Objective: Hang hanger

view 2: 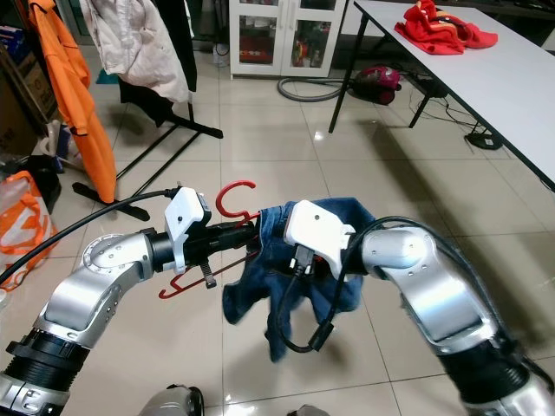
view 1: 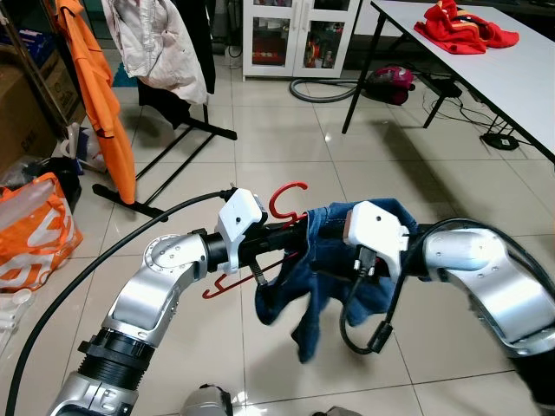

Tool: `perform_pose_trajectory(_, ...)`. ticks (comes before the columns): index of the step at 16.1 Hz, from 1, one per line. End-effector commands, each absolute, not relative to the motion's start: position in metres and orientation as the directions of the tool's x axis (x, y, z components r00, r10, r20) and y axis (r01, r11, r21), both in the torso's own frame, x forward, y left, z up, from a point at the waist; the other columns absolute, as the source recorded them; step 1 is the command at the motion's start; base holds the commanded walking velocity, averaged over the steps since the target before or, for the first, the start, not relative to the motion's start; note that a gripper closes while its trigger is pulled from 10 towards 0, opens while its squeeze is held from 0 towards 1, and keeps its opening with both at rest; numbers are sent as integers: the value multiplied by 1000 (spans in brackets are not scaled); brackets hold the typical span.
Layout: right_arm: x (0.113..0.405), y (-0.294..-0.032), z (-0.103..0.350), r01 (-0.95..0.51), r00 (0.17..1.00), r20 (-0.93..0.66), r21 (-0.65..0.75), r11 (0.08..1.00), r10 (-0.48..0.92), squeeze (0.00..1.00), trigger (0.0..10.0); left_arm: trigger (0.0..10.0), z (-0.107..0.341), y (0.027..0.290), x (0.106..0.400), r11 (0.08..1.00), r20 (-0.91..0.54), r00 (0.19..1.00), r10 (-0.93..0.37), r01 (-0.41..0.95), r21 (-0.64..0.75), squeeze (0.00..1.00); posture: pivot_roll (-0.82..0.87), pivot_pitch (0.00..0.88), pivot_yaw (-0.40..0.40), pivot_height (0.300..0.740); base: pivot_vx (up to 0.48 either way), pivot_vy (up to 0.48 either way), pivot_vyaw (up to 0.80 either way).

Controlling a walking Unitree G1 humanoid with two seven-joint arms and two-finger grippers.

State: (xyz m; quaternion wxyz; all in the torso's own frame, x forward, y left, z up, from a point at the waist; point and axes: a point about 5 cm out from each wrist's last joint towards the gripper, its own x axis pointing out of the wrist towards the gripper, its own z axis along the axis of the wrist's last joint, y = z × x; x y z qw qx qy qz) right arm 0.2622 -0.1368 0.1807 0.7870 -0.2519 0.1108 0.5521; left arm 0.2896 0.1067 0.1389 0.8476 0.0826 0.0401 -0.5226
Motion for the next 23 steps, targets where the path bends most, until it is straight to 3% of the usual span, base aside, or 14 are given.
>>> perform_pose_trajectory(1,261,-144,199,-916,378,-420,-298,268,825,0,10000,10000,146,103,292,430,-130,446,-885,893,133,0,13,57,-63,740,0,0,0)
perform_pose_trajectory(3,261,-154,215,-912,382,-408,-313,266,829,0,10000,10000,145,104,292,431,-133,447,-885,892,134,0,10,58,-63,740,0,0,0)
perform_pose_trajectory(6,277,-172,212,-851,492,-451,-427,304,744,0,10000,10000,144,106,292,420,-146,438,-887,897,141,0,8,60,-64,740,0,0,0)
perform_pose_trajectory(13,293,-176,192,-819,539,-485,-495,291,689,0,10000,10000,147,109,288,398,-150,418,-896,906,144,0,19,67,-66,740,0,0,0)
perform_pose_trajectory(23,311,-167,189,-783,575,-401,-521,339,713,0,10000,10000,144,103,280,375,-148,392,-908,918,129,0,29,61,-76,740,0,0,0)
